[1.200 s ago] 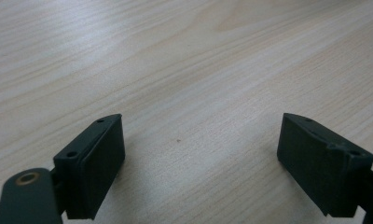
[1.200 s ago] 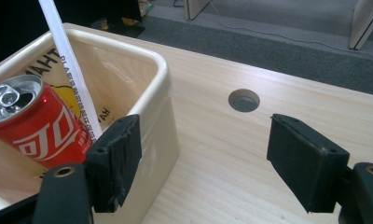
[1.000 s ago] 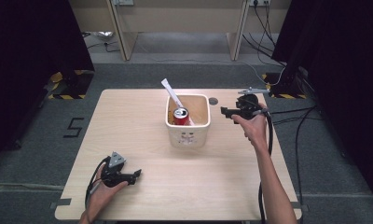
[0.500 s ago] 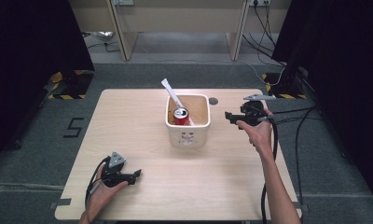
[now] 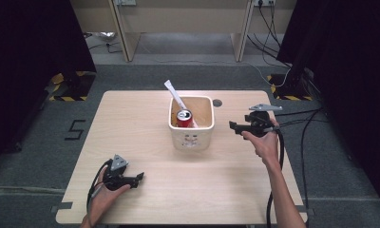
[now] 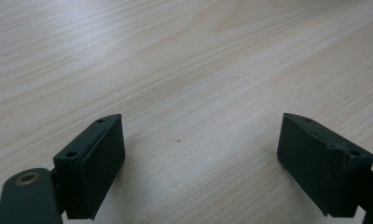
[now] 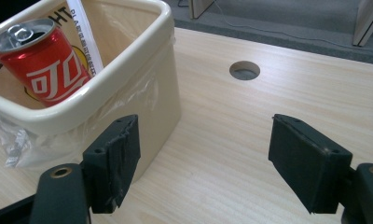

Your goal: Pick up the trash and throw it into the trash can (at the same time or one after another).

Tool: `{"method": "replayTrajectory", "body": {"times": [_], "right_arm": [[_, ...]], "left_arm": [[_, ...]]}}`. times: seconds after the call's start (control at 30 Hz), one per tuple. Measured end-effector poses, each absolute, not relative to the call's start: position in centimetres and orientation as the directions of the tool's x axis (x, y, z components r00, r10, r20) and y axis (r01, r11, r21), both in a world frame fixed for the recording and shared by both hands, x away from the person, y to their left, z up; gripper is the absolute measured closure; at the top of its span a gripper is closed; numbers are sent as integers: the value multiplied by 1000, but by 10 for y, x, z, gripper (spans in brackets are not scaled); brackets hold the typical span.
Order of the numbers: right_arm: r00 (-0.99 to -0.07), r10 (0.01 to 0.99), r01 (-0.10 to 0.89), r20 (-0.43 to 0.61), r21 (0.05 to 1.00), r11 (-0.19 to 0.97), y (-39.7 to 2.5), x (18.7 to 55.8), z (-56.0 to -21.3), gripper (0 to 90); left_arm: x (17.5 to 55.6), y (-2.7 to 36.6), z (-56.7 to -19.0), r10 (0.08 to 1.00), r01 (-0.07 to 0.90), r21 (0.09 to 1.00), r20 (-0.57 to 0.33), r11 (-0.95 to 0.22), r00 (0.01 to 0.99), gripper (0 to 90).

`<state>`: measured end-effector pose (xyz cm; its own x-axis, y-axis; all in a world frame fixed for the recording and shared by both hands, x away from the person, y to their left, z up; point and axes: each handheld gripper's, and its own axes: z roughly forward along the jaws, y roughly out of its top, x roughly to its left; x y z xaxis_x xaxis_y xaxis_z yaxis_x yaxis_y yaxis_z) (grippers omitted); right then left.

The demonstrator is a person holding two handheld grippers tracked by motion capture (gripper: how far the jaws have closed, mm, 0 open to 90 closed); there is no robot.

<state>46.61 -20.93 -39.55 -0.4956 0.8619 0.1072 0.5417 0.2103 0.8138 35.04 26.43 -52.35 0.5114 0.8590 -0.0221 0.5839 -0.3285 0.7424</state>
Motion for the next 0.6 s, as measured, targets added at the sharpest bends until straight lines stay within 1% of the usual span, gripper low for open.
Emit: {"method": "replayTrajectory", "body": {"times": [0.5, 0.6], "right_arm": [[-510, 855, 539, 99, 811, 227, -206, 456, -402, 243], [-512, 856, 527, 69, 812, 250, -204, 453, -401, 242]], "left_arm": [[350, 264, -524, 859, 584, 742, -22, -328, 511, 141], [350, 264, -524, 859, 584, 742, -22, -328, 511, 141]]}}
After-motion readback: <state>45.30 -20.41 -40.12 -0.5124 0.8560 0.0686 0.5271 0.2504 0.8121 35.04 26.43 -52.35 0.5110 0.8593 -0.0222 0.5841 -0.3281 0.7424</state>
